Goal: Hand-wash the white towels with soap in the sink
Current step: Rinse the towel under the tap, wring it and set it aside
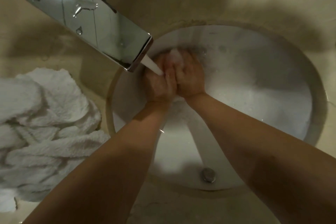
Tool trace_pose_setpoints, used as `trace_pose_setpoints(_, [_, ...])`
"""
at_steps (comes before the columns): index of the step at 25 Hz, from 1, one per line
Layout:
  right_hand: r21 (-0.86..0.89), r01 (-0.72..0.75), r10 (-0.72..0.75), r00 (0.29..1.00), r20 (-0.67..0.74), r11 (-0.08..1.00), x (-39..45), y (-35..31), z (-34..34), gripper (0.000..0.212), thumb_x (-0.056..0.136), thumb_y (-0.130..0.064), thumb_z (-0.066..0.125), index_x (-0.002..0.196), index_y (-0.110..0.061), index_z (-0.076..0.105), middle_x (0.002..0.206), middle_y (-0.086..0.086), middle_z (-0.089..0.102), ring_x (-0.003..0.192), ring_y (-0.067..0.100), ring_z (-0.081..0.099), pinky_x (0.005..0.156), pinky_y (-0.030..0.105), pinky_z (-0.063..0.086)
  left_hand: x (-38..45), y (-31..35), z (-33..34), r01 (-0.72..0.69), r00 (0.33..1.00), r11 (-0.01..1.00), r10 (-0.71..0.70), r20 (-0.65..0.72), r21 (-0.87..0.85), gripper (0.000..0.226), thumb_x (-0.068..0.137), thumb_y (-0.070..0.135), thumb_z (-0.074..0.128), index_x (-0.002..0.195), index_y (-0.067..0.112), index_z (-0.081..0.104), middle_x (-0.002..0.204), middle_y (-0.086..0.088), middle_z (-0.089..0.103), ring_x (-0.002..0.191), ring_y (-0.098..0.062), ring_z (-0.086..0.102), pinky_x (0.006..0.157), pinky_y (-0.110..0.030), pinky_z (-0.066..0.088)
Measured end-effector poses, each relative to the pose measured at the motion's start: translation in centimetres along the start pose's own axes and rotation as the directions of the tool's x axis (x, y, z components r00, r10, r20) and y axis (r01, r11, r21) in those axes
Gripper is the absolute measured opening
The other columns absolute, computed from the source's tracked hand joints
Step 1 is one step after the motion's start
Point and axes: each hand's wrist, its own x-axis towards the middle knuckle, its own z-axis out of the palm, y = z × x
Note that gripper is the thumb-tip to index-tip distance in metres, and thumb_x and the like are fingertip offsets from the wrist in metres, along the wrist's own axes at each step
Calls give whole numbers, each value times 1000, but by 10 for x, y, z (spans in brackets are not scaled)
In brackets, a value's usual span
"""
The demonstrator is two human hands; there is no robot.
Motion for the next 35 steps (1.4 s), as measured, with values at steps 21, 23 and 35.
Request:
trace_pose_setpoints(21, [38, -297, 284, 937, 202, 954, -9, -11, -21, 48, 93, -52, 36, 115, -19, 62, 109, 3, 66, 97, 21, 62, 80, 33, 47, -29, 34, -4, 625, 759, 770, -638, -132, -127, 73, 78, 63, 73, 124, 8, 62, 124, -8, 65, 119, -22, 59, 101, -25, 44])
trace_pose_setpoints(23, [90, -351, 323, 916, 237, 932, -5, -18, -27, 32, 98, -41, 42, 112, -21, 63, 104, -3, 66, 97, 17, 62, 85, 35, 50, -29, 34, -8, 618, 763, 758, -643, -73, -209, 60, 82, 52, 75, 122, 9, 65, 114, 2, 66, 104, -8, 63, 79, 1, 40])
trace_pose_setpoints(35, [368, -328, 272, 942, 196, 870, -15, -39, -30, 18, 102, -27, 48, 111, -16, 60, 116, -2, 45, 95, -8, 52, 85, 6, 40, -13, 36, -32, 296, 926, 934, -332, -180, -200, 37, 83, 44, 76, 90, 8, 74, 77, 5, 71, 77, -5, 68, 78, -31, 56])
